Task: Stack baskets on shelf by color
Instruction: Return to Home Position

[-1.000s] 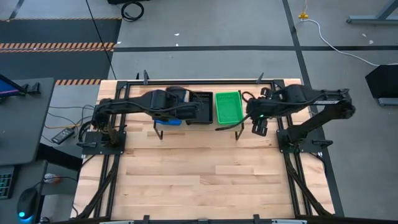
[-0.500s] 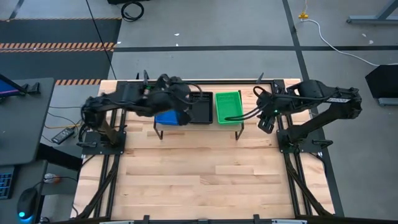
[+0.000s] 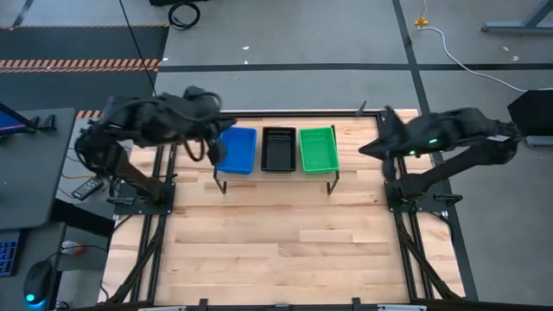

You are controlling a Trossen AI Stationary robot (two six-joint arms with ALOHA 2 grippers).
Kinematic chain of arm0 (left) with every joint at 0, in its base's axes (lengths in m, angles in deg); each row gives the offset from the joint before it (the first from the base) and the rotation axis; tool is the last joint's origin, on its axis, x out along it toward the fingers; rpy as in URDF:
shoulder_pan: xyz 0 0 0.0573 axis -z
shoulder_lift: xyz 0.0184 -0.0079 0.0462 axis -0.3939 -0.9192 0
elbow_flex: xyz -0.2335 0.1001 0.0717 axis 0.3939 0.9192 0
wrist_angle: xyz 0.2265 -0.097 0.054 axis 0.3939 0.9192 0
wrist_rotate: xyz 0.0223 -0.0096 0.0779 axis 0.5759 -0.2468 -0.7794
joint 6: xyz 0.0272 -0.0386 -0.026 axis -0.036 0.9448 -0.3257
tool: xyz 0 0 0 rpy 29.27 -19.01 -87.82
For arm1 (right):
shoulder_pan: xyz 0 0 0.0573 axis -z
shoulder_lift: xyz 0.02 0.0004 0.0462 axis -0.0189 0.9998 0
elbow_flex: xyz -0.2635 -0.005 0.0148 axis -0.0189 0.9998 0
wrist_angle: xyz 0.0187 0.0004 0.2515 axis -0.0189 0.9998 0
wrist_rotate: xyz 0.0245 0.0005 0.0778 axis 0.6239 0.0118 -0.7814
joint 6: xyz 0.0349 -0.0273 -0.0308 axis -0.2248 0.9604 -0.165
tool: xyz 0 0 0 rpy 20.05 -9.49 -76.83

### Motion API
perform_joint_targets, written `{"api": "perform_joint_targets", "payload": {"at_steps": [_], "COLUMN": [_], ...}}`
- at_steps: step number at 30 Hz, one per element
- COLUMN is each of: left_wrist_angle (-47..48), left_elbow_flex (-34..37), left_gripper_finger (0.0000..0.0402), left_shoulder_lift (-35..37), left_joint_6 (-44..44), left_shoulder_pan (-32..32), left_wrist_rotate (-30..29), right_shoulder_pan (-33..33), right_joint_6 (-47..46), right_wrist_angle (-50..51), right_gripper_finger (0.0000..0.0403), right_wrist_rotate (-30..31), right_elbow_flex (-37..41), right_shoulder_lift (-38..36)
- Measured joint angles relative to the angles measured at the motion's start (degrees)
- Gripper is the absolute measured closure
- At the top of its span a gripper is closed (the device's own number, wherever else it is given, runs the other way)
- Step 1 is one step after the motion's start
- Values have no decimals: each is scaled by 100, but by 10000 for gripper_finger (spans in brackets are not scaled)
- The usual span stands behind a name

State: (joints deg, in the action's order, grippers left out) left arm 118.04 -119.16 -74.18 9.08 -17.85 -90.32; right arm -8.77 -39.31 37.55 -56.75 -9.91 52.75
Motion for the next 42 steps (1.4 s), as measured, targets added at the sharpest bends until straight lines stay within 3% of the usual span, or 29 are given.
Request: {"api": "perform_joint_targets", "payload": {"at_steps": [8,17,25,28,34,42], "left_wrist_angle": [-724,-1382,-1492,-1269,-1491,-1942], "left_elbow_flex": [4,4,4,5,2,2], "left_gripper_finger": [396,397,398,398,395,396], "left_shoulder_lift": [309,343,305,296,246,146], "left_joint_6": [-107,350,917,934,1475,755], "left_shoulder_pan": [157,297,785,899,961,955], "left_wrist_rotate": [173,448,-239,-250,-172,-69], "right_shoulder_pan": [-11,-11,-11,0,28,204], "right_joint_6": [-121,-265,-353,-459,-566,-706], "right_wrist_angle": [-1774,-4690,-5429,-5436,-6779,-8037], "right_gripper_finger": [394,398,398,399,399,400], "right_wrist_rotate": [-432,-693,-716,-843,-1138,-1156], "right_elbow_flex": [1961,4758,6339,6609,7235,7873], "right_shoulder_lift": [-1889,-3923,-5554,-5541,-5559,-5569]}}
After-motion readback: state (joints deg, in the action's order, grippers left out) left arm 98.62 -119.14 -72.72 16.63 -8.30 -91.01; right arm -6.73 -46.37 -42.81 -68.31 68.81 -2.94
